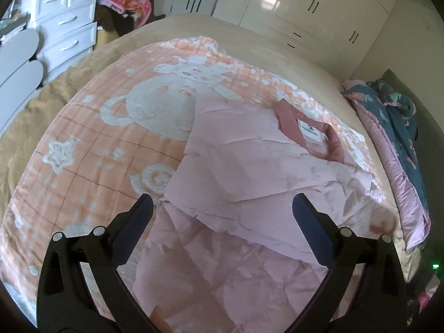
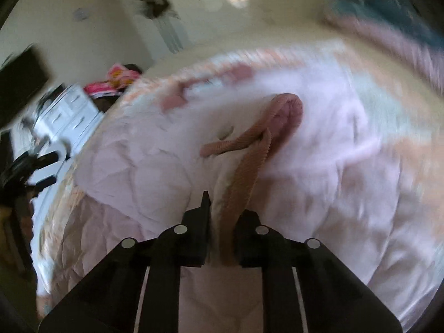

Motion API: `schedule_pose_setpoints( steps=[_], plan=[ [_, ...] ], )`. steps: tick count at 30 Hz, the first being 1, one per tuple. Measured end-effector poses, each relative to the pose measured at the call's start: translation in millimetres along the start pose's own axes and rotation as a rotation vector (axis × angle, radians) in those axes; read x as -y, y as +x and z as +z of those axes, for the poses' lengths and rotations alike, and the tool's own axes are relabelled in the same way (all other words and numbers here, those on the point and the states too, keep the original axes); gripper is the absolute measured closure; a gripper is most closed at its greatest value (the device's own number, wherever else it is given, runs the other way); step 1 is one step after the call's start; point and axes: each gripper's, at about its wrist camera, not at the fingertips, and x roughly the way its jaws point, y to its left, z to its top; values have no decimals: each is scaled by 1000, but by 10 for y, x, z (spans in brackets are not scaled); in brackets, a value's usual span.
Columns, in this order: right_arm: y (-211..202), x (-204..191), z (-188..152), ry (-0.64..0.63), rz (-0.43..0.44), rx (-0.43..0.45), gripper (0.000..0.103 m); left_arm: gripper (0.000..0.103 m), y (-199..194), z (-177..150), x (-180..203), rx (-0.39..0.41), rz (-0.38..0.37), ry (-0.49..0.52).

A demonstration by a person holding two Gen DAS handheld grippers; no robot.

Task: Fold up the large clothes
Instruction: 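Grasp the ribbed cuff with the right gripper and lay it beside the collar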

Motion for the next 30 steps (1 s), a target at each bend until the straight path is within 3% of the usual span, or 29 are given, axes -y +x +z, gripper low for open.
schedule_pose_setpoints(
  steps=[6,11,16,24,30],
  plan=[
    [-320,-170,730,-207,-41,130,89,9,42,92,0,5,-7,0],
    [-31,83,1107,-193,-61,76,89,9,153,171,143,-7,-18,15],
    [307,334,1005,-115,-82,-12,89,9,281,205,341,-21,-24,60],
    [498,451,744,-48,-98,-70,87,9,508,202,597,-63,-32,126],
    [482,426,700,-54,-130,-74,76,9,650,175,711,-101,-36,142]
  ],
)
